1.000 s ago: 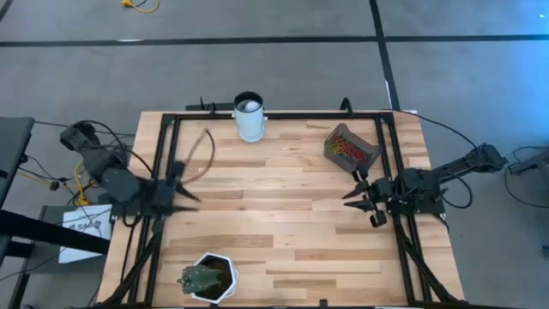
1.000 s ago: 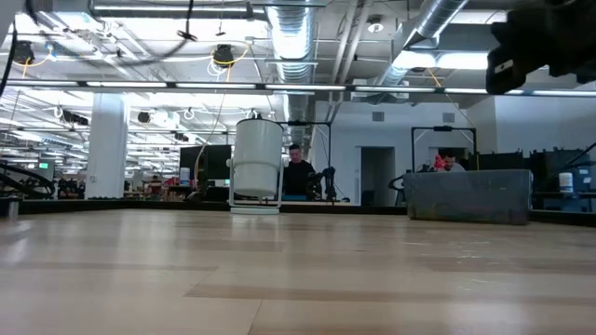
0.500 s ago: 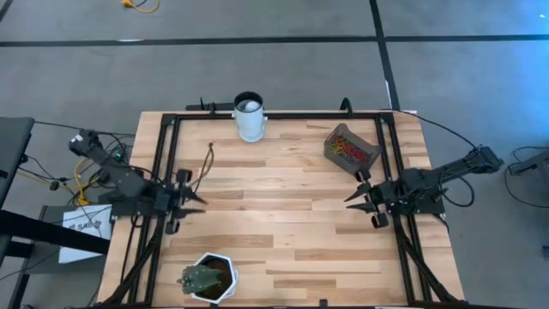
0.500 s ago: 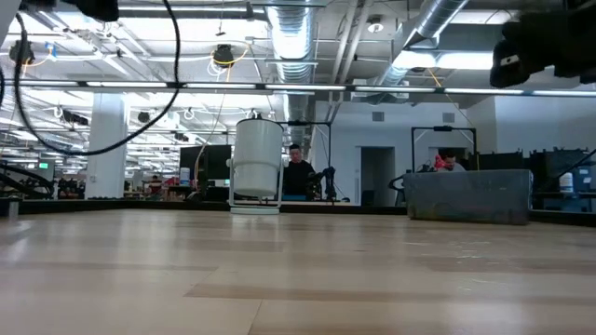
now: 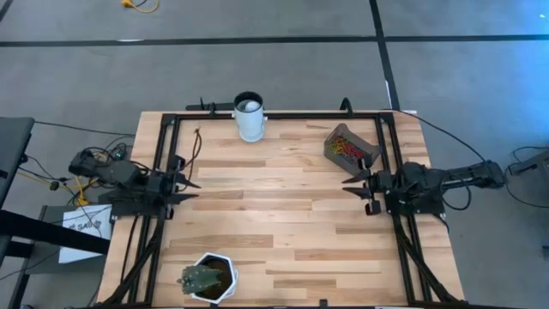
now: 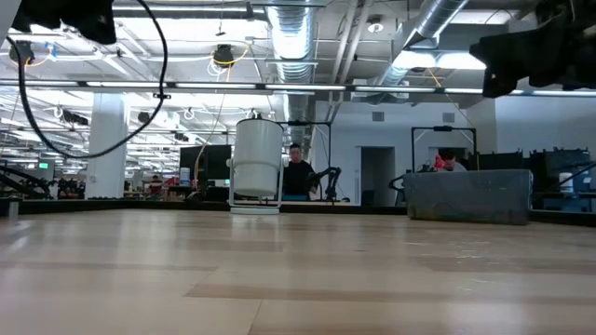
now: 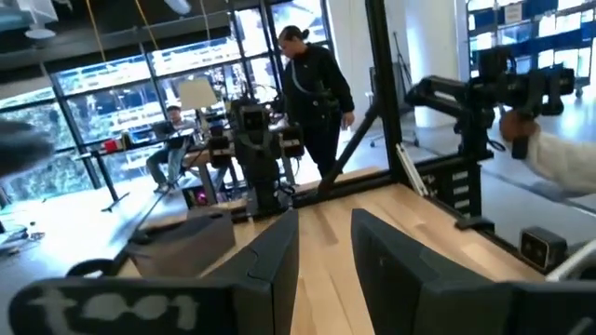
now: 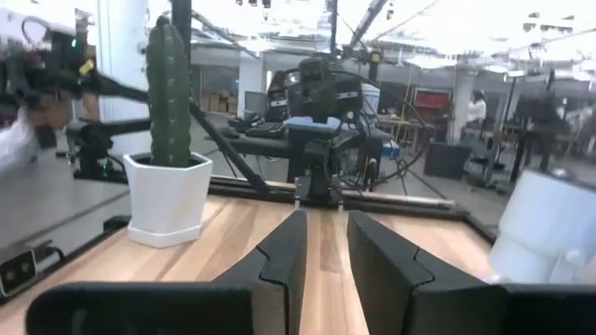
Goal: Pick and place items into bin
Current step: Return to Home Position
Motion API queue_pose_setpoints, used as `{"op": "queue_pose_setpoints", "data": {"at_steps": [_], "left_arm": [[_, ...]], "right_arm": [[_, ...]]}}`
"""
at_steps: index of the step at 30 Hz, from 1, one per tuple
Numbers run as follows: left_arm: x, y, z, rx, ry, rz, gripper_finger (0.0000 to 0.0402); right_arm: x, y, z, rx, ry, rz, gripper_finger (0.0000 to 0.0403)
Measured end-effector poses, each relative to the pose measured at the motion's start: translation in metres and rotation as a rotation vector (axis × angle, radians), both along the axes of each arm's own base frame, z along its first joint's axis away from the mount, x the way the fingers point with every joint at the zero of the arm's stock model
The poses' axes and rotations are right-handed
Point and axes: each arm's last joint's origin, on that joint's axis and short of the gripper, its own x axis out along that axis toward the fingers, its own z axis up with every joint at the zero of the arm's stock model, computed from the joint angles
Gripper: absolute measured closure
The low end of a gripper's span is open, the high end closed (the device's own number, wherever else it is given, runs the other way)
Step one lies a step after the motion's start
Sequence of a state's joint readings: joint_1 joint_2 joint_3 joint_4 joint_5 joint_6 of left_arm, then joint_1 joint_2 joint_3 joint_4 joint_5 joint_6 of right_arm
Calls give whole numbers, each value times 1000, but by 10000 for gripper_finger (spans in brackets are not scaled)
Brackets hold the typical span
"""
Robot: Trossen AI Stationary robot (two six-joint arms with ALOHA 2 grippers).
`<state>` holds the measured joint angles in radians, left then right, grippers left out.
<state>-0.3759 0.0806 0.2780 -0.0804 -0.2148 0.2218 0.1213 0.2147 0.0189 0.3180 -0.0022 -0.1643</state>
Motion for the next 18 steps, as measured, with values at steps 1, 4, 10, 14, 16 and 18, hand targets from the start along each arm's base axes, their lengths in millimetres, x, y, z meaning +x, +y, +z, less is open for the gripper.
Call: {"op": "queue_pose_setpoints", "data": {"at_steps": [1,4,10,14,16,18], "left_arm": [[1,0,-4,-1,-1,2,310],[2,0,-11,6,-58,22,310],[10,-3,-34,12,-98,21,310],[13,-4,-45,-3,-77,29,310],[13,-4,-46,-3,-74,34,310],[13,-4,-46,1,-76,35,310]], "right_arm": [[0,-1,-1,24,2,-5,326],[0,-3,-3,45,9,7,326],[0,-4,-1,45,-14,12,326],[1,-4,-4,43,20,13,326],[1,-4,-6,42,34,13,326],[1,-4,-7,41,47,12,326]]}}
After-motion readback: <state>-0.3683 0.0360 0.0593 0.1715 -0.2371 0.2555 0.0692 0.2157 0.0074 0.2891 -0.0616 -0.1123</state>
